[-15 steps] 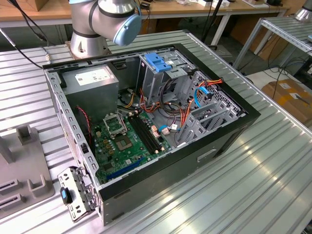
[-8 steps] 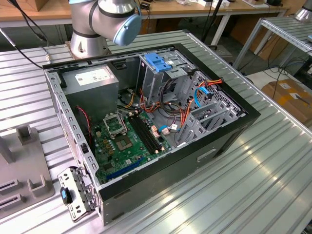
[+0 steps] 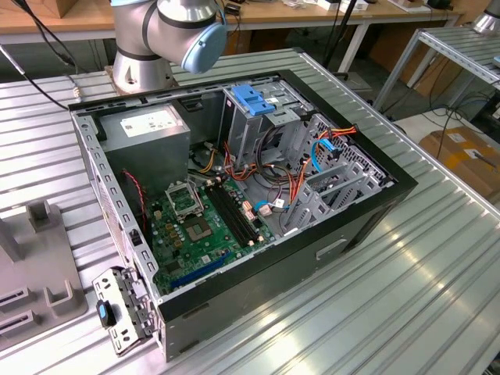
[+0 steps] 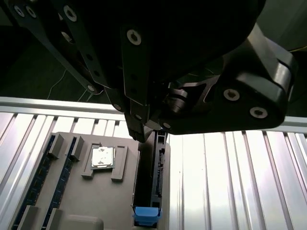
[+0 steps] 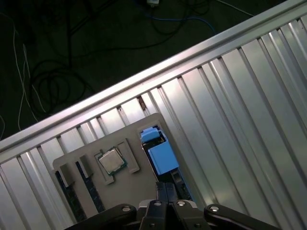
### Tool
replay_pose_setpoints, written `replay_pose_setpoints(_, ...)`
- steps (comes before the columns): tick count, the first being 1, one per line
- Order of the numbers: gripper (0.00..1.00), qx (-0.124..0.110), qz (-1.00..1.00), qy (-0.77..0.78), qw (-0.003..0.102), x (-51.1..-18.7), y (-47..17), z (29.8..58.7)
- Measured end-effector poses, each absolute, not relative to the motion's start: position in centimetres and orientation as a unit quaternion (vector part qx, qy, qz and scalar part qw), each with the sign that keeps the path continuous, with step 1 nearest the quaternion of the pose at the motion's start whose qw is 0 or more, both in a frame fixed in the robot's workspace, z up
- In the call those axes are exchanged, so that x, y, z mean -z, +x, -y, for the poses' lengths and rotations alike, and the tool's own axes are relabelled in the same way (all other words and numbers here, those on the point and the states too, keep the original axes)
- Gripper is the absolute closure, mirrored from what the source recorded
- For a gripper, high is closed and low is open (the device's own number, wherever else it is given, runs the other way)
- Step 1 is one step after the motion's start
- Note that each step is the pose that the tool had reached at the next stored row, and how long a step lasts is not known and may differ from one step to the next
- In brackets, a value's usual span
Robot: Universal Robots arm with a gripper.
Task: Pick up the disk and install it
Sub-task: 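Pick up the disk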
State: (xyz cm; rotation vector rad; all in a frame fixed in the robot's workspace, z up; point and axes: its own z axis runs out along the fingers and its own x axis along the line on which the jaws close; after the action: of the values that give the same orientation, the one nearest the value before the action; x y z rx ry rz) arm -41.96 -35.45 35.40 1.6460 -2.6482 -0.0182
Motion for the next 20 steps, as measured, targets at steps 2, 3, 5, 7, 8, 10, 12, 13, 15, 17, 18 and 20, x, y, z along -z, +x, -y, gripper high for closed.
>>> replay_pose_setpoints(2,0.89,0.006,0.847,0.532,0.012,-35.39,-41.96,35.44)
replay_pose_setpoints(3,0.89,0.006,0.845,0.535,0.012,-35.40,-41.97,35.44)
replay_pose_setpoints(5,0.89,0.006,0.842,0.540,0.012,-35.39,-41.96,35.45)
replay_pose_setpoints(7,0.89,0.006,0.841,0.541,0.012,-35.39,-41.96,35.45)
replay_pose_setpoints(8,0.89,0.006,0.841,0.541,0.012,-35.40,-41.96,35.45)
replay_pose_setpoints(10,0.89,0.006,0.841,0.541,0.012,-35.40,-41.96,35.45)
replay_pose_setpoints(12,0.89,0.006,0.837,0.547,0.012,-35.39,-41.96,35.43)
replay_pose_setpoints(13,0.89,0.005,0.828,0.560,0.012,-35.40,-41.96,35.43)
replay_pose_setpoints(15,0.89,0.005,0.816,0.578,0.012,-35.40,-41.96,35.43)
replay_pose_setpoints(17,0.89,0.005,0.798,0.603,0.012,-35.40,-41.96,35.43)
replay_pose_setpoints(18,0.89,0.005,0.795,0.607,0.012,-35.40,-41.96,35.43)
replay_pose_setpoints(20,0.89,0.004,0.788,0.615,0.011,-35.39,-41.96,35.42)
